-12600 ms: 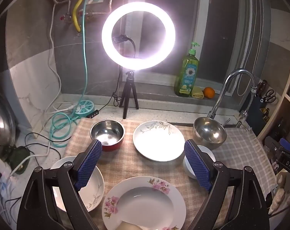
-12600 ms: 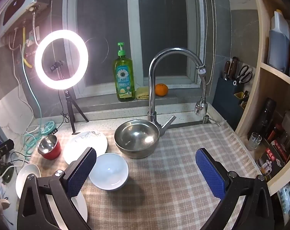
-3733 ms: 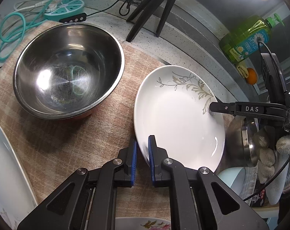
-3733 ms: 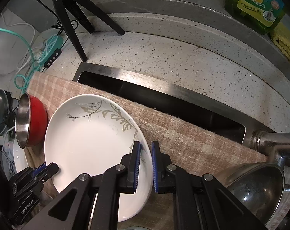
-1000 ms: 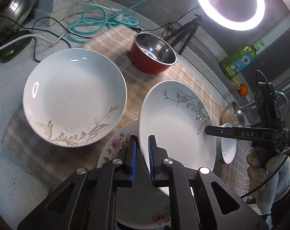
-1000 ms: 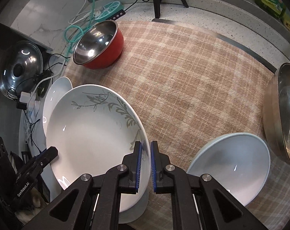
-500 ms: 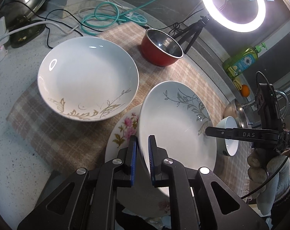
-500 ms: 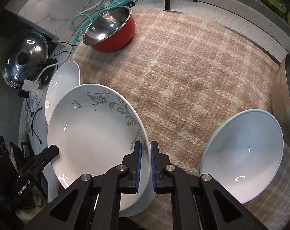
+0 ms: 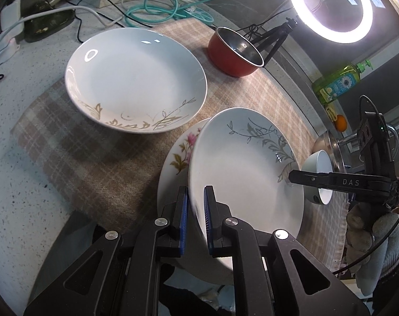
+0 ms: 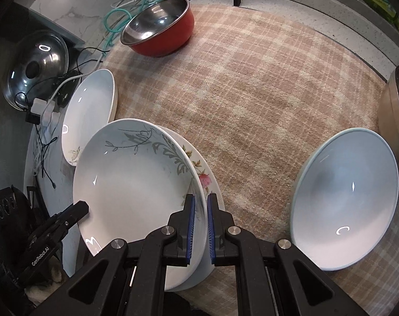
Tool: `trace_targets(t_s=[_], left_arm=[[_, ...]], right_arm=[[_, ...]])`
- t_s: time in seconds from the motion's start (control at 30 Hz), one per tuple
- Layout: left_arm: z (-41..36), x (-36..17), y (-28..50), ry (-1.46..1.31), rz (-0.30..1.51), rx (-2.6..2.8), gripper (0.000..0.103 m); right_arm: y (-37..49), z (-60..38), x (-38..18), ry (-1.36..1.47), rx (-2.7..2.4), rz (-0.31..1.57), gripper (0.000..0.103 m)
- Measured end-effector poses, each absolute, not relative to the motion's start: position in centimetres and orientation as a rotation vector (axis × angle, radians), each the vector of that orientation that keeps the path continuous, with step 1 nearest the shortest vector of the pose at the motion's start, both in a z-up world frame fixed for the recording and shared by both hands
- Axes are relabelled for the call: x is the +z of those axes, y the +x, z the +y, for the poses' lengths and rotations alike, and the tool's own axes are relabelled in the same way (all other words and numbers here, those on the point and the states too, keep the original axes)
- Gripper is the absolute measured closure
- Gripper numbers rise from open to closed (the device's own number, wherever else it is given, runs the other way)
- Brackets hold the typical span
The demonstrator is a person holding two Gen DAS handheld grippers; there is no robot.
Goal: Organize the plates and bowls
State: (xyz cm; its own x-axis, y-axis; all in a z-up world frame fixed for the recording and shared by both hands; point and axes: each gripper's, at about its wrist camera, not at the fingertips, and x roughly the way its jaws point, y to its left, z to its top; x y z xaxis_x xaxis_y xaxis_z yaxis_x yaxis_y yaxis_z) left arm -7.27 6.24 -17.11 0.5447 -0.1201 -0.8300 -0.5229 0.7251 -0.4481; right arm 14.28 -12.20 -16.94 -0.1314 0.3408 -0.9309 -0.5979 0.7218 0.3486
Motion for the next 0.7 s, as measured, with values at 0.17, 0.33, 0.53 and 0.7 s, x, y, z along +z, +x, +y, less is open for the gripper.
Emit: trace_targets(t_s=[0.17, 0.33, 0.53, 0.7], left_arm=[[6.4, -17.3, -7.5, -0.753, 0.985, 0.27, 0.093], [6.6, -17.5, -7.7, -0.756, 0.988, 0.269, 0.093], [6.5, -17.9, -7.6, -0.754, 1.0, 0.265, 0.093], [6.6, -18.0, -7.4, -0.757, 1.0, 0.265, 0.093]], right_arm=[[13.7, -12.0, -17.3, -0.238, 0.81, 1.501, 0.094], [13.3, -11.8, -17.6, -0.25, 0.808, 1.504, 0.094], [13.2, -11.8, -17.8, -0.258, 0.804, 1.504, 0.094], [13.1, -11.8, -17.8, -0.264, 0.801, 1.502, 0.094]])
